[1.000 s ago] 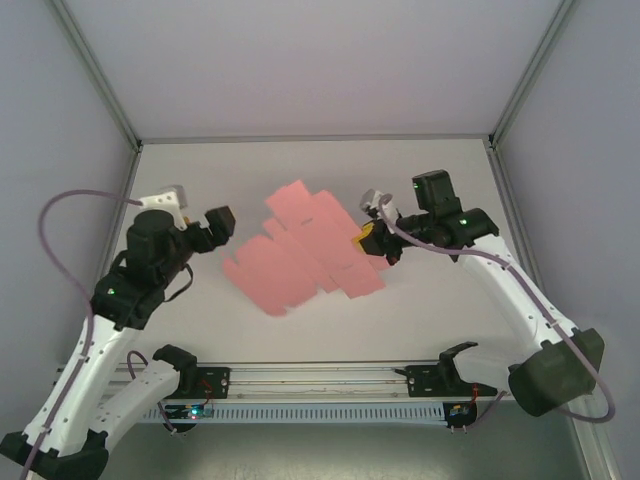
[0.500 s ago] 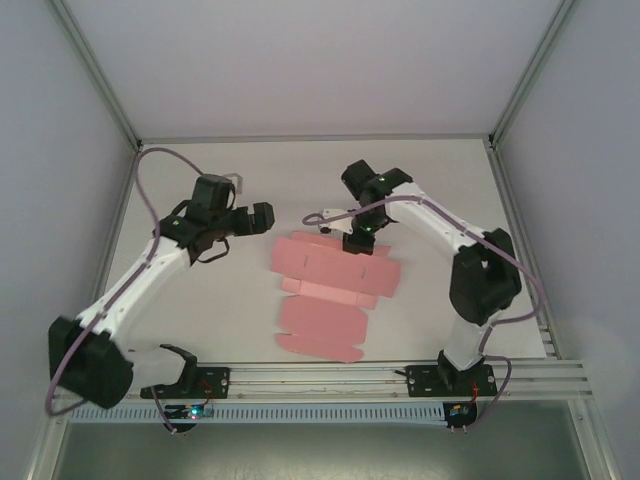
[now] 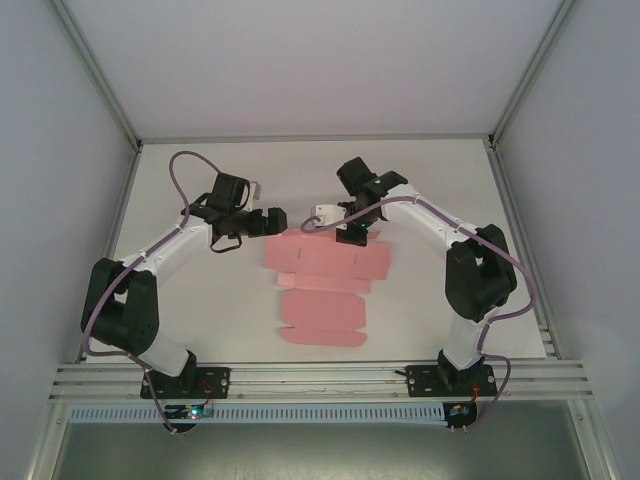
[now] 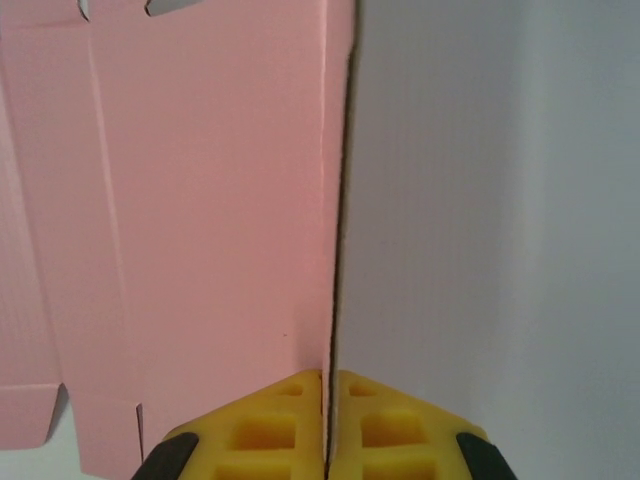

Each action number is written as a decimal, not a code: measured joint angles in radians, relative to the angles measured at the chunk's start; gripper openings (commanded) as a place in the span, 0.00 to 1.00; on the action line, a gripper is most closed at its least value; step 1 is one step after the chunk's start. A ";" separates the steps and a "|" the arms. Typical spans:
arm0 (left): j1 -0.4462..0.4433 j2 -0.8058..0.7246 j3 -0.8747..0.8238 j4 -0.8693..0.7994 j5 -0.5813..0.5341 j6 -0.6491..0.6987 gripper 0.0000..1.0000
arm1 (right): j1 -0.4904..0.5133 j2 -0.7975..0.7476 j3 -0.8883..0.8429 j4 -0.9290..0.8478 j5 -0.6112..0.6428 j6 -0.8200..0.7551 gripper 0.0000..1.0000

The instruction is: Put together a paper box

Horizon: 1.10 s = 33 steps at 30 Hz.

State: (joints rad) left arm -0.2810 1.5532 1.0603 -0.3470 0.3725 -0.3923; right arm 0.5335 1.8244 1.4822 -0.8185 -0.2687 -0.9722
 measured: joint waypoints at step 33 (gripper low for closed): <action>-0.166 -0.021 -0.056 0.158 -0.200 0.027 1.00 | 0.026 -0.097 -0.224 0.345 0.047 0.350 0.00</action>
State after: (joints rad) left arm -0.4473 1.5322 1.0042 -0.1890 0.1722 -0.3649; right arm 0.5594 1.7279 1.2583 -0.4736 -0.2218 -0.6224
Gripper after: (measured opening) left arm 0.999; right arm 0.049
